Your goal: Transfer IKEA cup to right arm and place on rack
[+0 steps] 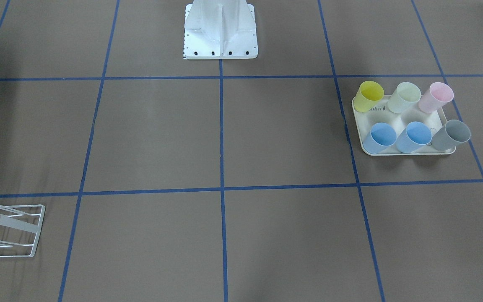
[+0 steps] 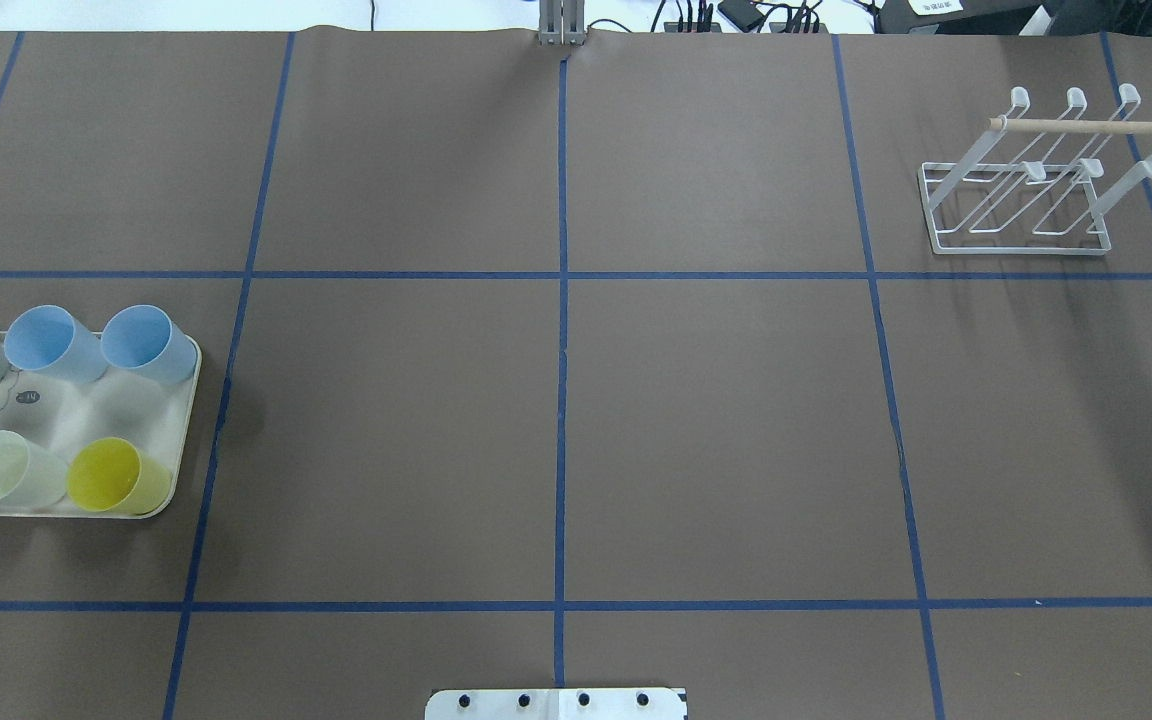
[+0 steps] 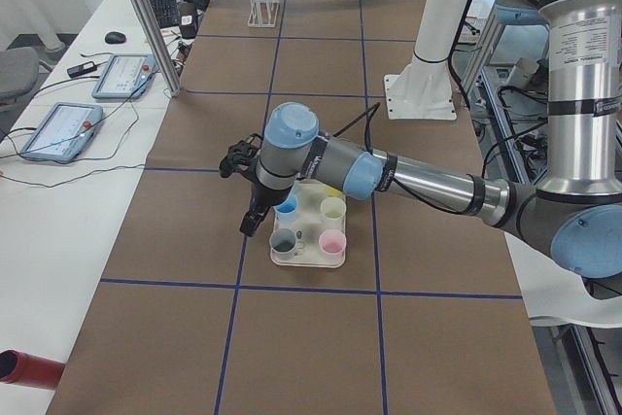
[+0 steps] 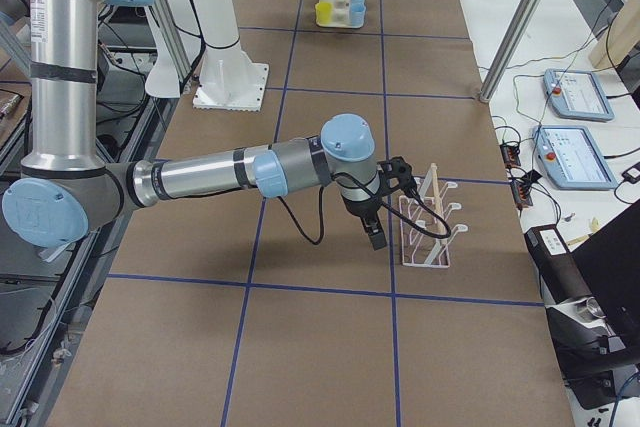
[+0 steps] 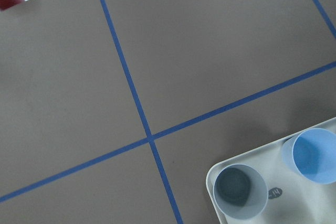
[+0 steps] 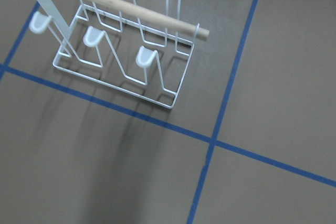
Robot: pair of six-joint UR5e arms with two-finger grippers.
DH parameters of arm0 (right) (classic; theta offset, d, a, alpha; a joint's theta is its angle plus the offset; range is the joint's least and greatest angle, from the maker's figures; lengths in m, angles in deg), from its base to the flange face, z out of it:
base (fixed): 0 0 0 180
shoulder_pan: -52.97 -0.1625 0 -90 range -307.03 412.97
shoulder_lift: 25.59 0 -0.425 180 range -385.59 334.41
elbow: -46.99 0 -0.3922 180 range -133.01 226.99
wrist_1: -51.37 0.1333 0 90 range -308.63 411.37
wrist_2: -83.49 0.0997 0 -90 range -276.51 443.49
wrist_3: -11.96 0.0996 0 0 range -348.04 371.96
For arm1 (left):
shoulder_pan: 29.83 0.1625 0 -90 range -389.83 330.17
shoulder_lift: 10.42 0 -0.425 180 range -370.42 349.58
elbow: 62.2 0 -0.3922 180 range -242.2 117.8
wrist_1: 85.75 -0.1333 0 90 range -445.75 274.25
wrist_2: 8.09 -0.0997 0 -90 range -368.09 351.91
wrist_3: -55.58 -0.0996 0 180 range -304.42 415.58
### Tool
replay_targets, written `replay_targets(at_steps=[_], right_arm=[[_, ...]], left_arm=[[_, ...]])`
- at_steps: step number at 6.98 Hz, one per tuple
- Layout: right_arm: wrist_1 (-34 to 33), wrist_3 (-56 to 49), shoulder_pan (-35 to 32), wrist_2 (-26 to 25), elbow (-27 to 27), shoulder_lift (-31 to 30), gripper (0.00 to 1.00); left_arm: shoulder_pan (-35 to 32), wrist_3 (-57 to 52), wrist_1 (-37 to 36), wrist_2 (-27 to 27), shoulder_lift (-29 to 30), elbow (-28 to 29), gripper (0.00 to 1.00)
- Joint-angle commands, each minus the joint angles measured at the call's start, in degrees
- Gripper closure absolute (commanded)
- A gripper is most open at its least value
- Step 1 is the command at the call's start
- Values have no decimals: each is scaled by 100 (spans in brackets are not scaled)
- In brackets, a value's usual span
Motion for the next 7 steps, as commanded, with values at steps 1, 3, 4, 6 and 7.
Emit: replay_targets(at_steps=[1,3,4,6,7], right_arm=[[431,762,68,230,-62,63,0],[521,745,207,239,-149,81,0],[652,989,374,195,-272,81,0],[994,1567,1041,238,-493,351,2],[1170,2667,1644,82,-597,344,1]], left_arm=[[6,19,1699,-49,72,347,0],[6,106,3055,-5,90,1067,0],[15,324,3575,-5,107,1366,0],[416,344,3764,-14,116,1484,0],[550,927,3765,4,108,1614,0]])
